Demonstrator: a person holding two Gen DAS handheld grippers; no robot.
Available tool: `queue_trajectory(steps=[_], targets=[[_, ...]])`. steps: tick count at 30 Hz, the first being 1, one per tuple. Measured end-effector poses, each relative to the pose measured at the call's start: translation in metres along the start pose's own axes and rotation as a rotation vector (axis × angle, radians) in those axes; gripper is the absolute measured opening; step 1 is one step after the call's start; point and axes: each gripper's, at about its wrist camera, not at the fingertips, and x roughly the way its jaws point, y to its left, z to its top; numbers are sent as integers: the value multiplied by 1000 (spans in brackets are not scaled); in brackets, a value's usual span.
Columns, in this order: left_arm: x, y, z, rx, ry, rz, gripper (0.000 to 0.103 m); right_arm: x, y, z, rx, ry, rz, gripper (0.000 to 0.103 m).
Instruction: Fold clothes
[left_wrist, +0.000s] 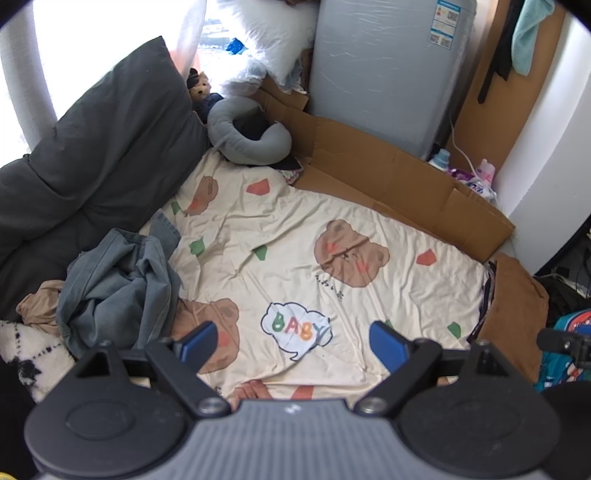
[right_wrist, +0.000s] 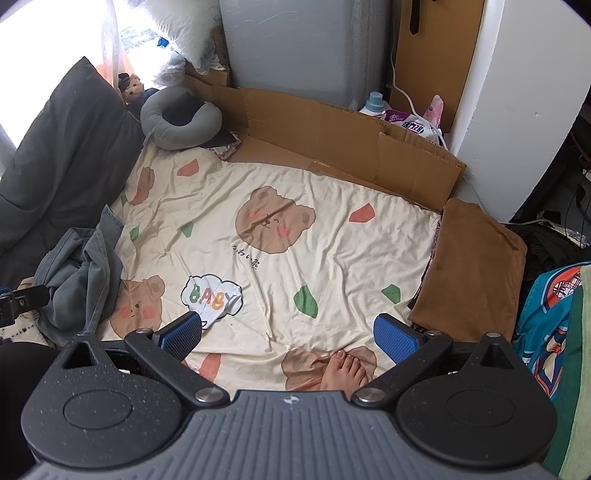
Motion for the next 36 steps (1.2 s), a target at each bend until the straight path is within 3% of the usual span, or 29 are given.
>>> queue_trajectory(steps=[27, 36], targets=[[-1, 3, -4, -4, 8, -2, 91, -1, -6, -2, 16, -16, 6, 102], [-5, 5, -3, 6, 18, -50, 94, -7, -12, -1, 40, -28, -10, 102]])
